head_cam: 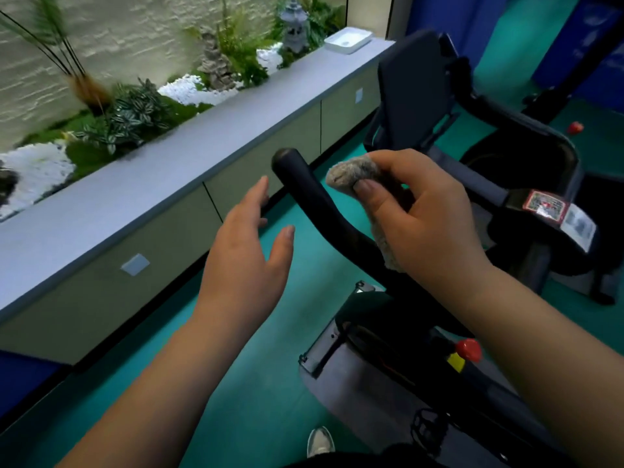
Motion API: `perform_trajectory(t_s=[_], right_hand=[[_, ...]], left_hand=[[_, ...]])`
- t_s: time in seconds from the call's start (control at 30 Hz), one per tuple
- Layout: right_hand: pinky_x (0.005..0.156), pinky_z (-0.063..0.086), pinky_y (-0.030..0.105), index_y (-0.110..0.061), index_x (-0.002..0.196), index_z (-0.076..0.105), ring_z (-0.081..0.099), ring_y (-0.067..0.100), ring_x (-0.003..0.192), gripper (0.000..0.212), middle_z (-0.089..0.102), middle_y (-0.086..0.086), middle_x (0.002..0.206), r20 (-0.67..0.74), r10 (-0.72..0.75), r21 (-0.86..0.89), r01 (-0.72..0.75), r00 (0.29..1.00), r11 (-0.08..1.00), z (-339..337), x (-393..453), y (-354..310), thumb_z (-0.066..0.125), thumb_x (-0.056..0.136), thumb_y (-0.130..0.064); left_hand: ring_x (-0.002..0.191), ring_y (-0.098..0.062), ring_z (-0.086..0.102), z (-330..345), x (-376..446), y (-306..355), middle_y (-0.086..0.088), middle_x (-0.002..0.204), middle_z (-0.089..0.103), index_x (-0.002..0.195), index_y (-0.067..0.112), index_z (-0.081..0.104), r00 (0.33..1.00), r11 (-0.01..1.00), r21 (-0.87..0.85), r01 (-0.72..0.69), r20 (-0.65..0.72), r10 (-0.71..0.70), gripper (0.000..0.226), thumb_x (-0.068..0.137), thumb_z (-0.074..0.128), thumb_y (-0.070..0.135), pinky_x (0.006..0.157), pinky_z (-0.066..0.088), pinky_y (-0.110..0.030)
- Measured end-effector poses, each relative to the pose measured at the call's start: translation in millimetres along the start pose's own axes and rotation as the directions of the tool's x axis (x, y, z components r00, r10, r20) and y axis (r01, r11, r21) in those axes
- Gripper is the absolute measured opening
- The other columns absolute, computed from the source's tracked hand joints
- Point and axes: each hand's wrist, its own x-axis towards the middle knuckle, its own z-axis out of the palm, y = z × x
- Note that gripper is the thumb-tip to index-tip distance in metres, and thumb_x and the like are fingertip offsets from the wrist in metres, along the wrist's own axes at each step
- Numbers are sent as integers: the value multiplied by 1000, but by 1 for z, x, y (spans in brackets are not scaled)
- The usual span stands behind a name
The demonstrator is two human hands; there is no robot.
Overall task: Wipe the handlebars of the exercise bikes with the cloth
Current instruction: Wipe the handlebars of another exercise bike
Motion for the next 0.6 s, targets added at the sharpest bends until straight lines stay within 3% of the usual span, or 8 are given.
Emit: perform_trajectory(t_s=[0.1,0.2,0.3,0.37,0.47,0.6], right_hand=[[85,49,22,-14,110,64,59,6,94,19,63,-4,100,-44,-43,-26,41,998,999,10,13,-3,57,94,-21],[87,48,22,-8,110,64,59,11,95,20,63,1,101,-62,-160,-46,158,985,986,26,33,-6,61,92,-16],[74,41,13,-9,96,65,49,6,81,12,55,-3,90,21,-191,-82,192,981,978,40,47,-2,67,85,-15],[66,38,17,-8,84,61,45,9,74,12,50,-2,84,95,-179,-101,188,979,977,39,41,5,71,81,-14],[67,43,31,-6,78,61,51,19,74,8,54,5,82,190,-190,-111,213,963,971,22,22,19,67,75,-11],[67,44,35,-7,78,64,53,21,74,5,55,5,82,226,-211,-90,236,951,967,18,30,20,66,75,-9]], left_hand=[[113,1,48,-10,15,12,15,143,41,148,35,24,998,998,-37,-46,-45,45,62,93,52,33,98,40,-26],[111,-2,50,-14,28,18,12,135,49,142,31,40,995,998,15,-63,-75,64,50,94,52,29,94,38,-21],[106,-3,52,-15,34,23,11,128,55,136,28,50,993,998,49,-40,-106,45,43,94,52,22,89,35,-14],[104,-1,52,-15,35,26,14,125,56,133,29,54,991,999,38,-14,-129,19,42,94,53,16,91,38,-16],[92,6,52,-14,32,29,20,116,54,132,32,55,987,999,26,34,-159,-30,44,92,54,12,88,41,-17],[95,3,53,-9,29,33,18,110,57,130,32,56,977,997,20,81,-199,-75,46,91,53,8,79,37,-5]])
